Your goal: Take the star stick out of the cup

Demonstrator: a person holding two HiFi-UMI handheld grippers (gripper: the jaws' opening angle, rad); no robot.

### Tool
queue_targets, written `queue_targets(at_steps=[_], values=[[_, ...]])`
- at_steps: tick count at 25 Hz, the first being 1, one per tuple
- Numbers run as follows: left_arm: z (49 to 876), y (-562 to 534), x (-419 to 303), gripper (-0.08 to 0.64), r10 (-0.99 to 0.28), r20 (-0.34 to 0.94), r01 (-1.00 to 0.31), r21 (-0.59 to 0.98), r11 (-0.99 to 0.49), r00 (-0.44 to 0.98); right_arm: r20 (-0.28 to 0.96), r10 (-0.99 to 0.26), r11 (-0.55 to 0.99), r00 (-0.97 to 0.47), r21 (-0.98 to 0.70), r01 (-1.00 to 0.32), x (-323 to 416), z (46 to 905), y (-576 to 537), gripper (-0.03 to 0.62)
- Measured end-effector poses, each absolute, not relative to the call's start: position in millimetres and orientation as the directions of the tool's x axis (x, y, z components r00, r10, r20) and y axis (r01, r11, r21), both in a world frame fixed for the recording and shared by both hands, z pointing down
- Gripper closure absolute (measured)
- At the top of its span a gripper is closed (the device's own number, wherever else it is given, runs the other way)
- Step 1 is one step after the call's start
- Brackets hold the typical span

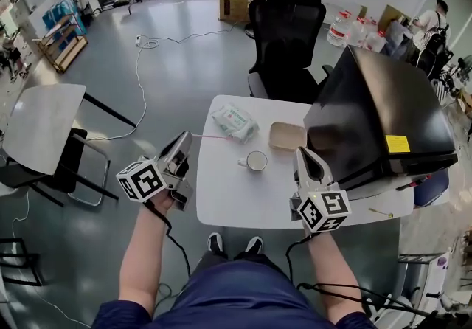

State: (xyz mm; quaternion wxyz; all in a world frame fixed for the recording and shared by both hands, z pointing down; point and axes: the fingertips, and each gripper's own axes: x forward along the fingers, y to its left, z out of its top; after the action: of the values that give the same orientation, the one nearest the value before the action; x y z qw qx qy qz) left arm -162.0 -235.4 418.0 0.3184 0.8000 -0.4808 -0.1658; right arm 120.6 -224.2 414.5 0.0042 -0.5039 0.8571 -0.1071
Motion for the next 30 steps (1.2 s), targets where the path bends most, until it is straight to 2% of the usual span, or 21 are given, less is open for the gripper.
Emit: queue_targets(at_steps=[11,30], values=[[405.0,-225.3,-173.9,0.549,-0.898,-0.027,-0.637,0.695,-0.333,0.439,0.088,-0.863,0.479,-0.498,-0.177,-0.860,114.7,410.8,-226.5,0.586],[402.4,-222.2,-176.2,0.549,-0.890,-0.046,-0.603,0.719,-0.346,0.454,0.045,-0.870,0.483,-0.491,-0.119,-0.867,105.9,386.1,-221.9,0.586]])
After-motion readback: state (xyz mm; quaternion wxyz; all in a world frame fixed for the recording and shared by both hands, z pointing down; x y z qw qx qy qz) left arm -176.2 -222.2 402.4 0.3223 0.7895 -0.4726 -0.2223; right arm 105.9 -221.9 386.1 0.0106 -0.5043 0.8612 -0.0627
